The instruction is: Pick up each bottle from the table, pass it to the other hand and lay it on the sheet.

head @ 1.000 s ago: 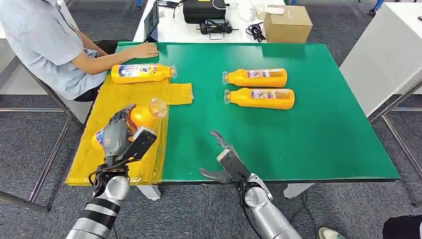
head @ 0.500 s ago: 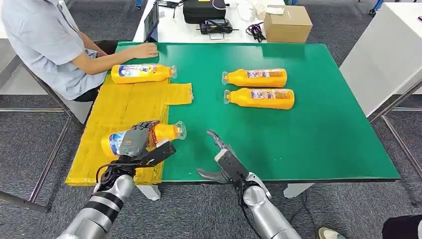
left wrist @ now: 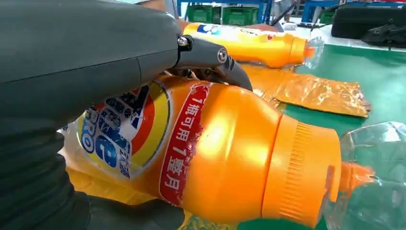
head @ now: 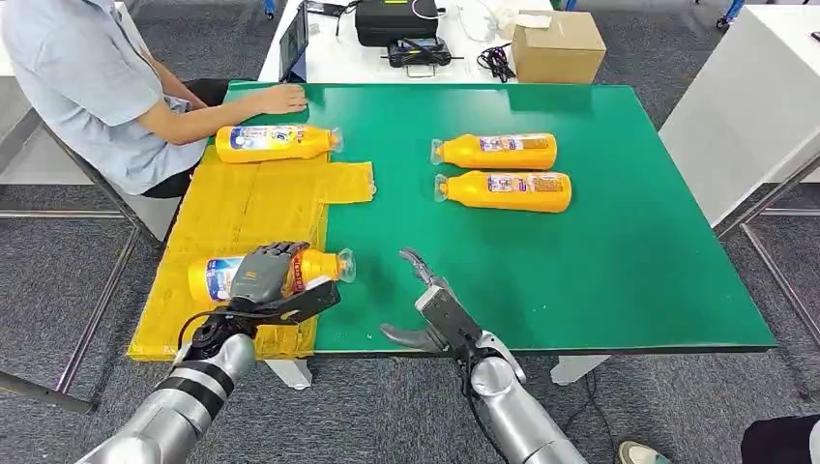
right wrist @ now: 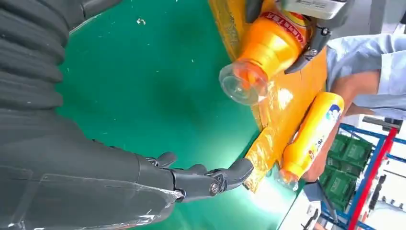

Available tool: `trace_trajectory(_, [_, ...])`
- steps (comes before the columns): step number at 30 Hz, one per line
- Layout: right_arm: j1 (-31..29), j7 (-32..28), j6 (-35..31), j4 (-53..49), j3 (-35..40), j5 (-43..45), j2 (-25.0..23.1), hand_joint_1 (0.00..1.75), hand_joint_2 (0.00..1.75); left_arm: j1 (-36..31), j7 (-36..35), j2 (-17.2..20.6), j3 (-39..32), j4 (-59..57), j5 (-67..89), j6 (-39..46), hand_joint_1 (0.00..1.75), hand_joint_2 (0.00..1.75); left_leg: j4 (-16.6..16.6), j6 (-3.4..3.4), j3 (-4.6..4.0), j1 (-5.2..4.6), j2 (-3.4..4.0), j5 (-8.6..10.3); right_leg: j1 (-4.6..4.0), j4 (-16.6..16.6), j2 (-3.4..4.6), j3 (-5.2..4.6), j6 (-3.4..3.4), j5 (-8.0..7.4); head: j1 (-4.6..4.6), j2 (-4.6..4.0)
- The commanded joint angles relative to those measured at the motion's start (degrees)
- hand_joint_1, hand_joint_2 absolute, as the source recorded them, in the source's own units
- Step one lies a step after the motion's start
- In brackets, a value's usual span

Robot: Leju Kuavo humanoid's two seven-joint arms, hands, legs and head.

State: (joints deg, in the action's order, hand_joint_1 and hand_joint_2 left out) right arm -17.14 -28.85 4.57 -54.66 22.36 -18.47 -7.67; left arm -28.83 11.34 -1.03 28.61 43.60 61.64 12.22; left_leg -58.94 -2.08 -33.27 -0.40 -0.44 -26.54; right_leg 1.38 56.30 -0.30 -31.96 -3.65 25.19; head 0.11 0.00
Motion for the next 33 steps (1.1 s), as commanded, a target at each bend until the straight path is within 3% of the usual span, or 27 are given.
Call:
trace_trajectory(1, [-2.9, -0.5, 0.2, 3.8, -0.8, -0.1, -0.2, 0.0, 1.75, -3.3, -0.9, 1.4, 3.6, -9.0, 0.4, -3.7, 0.0, 1.75, 0.0, 0.16, 0.13, 0.12, 0.16, -0.01, -0.13, -0.1, 0.14, 0.11, 0.21, -0.04, 0.0, 0.0])
trace_trajectory(11, [-3.9, -0.7, 0.1, 5.5, -1.0, -0.3, -0.4, 0.0, 1.75, -6.3, -3.0, 3.1, 6.3, -16.3, 0.7, -12.1, 0.0, 1.75, 0.1, 0.21, 0.23, 0.16, 0.25, 0.04, -0.16, -0.1, 0.23, 0.21, 0.27, -0.1, 0.0, 0.0])
trace_trajectory(33, [-3.9, -0.8, -0.1, 5.7, -1.4, -0.2, -0.3, 0.0, 1.75, -5.7, -3.2, 2.2, 4.8, -15.5, -0.5, -8.5, 0.0, 1.75, 0.1, 0.15, 0.65, 0.1, 0.23, 0.06, -0.1, -0.1, 0.23, 0.58, 0.19, -0.11, 0.0, 0.0])
